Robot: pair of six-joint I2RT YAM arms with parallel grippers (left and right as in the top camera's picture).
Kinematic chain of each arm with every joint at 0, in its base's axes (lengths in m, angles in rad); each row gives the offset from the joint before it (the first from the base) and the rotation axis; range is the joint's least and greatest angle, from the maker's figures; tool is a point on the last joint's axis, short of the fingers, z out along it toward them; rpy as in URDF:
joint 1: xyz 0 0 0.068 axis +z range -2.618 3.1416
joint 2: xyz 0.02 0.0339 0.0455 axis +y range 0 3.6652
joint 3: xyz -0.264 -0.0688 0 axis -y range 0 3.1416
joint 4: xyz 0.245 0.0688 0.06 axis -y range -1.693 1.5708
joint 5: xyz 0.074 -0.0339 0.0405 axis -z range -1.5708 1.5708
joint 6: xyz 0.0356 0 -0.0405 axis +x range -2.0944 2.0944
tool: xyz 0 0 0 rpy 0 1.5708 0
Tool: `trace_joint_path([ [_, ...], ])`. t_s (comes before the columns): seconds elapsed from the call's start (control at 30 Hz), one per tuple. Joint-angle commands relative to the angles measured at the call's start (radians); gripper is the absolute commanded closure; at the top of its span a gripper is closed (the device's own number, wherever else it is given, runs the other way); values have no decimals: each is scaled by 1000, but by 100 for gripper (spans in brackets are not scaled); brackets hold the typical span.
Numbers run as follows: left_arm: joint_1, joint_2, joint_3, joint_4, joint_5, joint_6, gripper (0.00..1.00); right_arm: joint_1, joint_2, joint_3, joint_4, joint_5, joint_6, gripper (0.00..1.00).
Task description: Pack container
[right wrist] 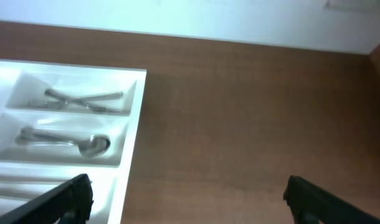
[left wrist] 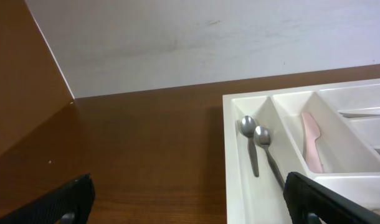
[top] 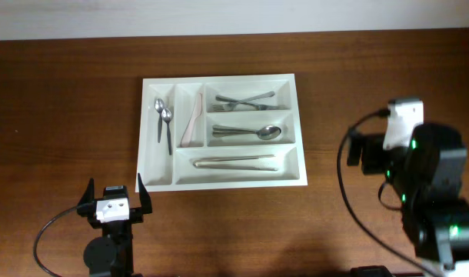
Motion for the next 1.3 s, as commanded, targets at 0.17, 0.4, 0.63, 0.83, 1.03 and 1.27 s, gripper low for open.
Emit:
trace_joint_path([
  [0.17, -2, -8, -3, -2, -7, 13, 1, -97, -251, -417, 248, -167, 0, 1],
  [0.4, -2, -8, -3, -2, -7, 13, 1, -90, -473, -726, 458, -167, 5, 1],
  [0.63, -2, -8, -3, -2, -7, 13, 1, -90, -629, -842, 462, -171, 8, 1],
  [0.83, -2, -8, -3, -2, -7, 13, 1, -90, -713, -904, 459, -198, 8, 1],
  [1.03, -2, -8, -3, -2, -7, 13, 1, -90, -760, -961, 459, -219, 8, 1],
  [1.27, -2, -8, -3, -2, -7, 13, 1, -8, -820, -963, 461, -107, 7, 1],
])
